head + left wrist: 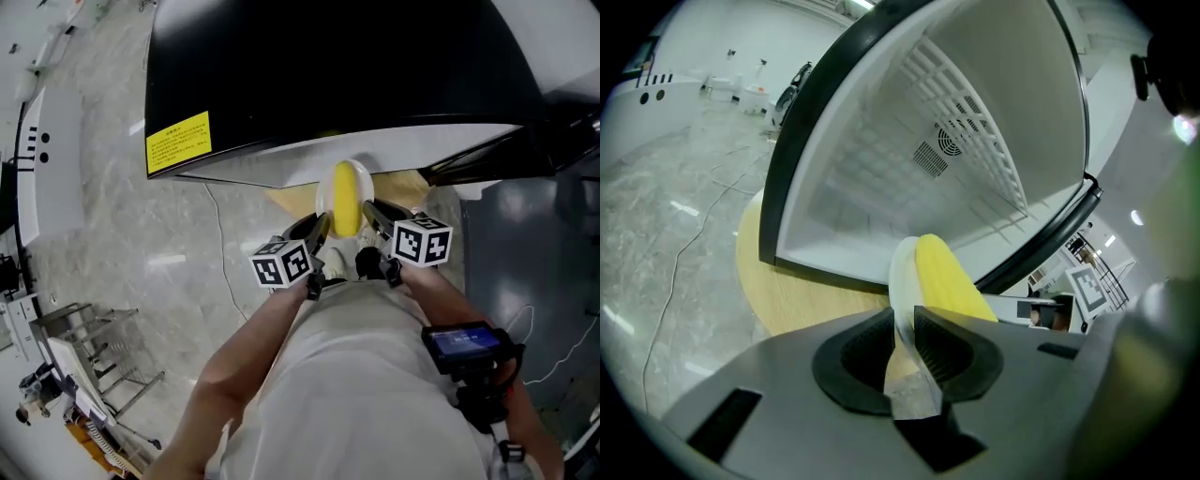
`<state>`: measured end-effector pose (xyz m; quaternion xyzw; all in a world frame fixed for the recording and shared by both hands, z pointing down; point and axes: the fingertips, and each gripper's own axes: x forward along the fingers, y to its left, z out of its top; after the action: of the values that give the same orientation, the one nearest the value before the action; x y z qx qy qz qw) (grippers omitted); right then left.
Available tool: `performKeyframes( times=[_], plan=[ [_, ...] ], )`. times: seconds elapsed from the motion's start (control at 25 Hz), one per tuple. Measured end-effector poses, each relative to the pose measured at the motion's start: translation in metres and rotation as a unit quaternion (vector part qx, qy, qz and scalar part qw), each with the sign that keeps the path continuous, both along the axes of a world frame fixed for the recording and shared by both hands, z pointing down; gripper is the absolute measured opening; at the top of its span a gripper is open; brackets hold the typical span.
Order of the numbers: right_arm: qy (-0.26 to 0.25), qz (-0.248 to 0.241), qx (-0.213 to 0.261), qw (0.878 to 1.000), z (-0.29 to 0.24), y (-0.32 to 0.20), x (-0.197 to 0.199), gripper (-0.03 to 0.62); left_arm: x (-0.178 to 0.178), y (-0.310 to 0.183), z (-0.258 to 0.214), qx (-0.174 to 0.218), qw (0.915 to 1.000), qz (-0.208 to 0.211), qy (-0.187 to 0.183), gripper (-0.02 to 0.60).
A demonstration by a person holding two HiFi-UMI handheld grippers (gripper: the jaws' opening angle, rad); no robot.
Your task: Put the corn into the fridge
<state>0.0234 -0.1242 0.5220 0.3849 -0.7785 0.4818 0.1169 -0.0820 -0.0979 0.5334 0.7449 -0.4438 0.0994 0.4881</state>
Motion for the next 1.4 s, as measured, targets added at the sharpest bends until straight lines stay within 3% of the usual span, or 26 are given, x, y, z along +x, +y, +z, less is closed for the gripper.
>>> performKeyframes(
  times=[0.36,1.4],
  plan=[
    [0.021,-0.024,-0.006,0.999,0.019,-0.011,-0.002,0.047,-0.001,-0.003,0.020,-0.009,0.9995,-0.029,0.003,0.067],
    [0.038,0.031,0.042,0.998,0.025,-0.117,0.003,0.046,0.006,-0.101,0.025,0.028,0.9941,-0.096,-0.043,0.067]
  ],
)
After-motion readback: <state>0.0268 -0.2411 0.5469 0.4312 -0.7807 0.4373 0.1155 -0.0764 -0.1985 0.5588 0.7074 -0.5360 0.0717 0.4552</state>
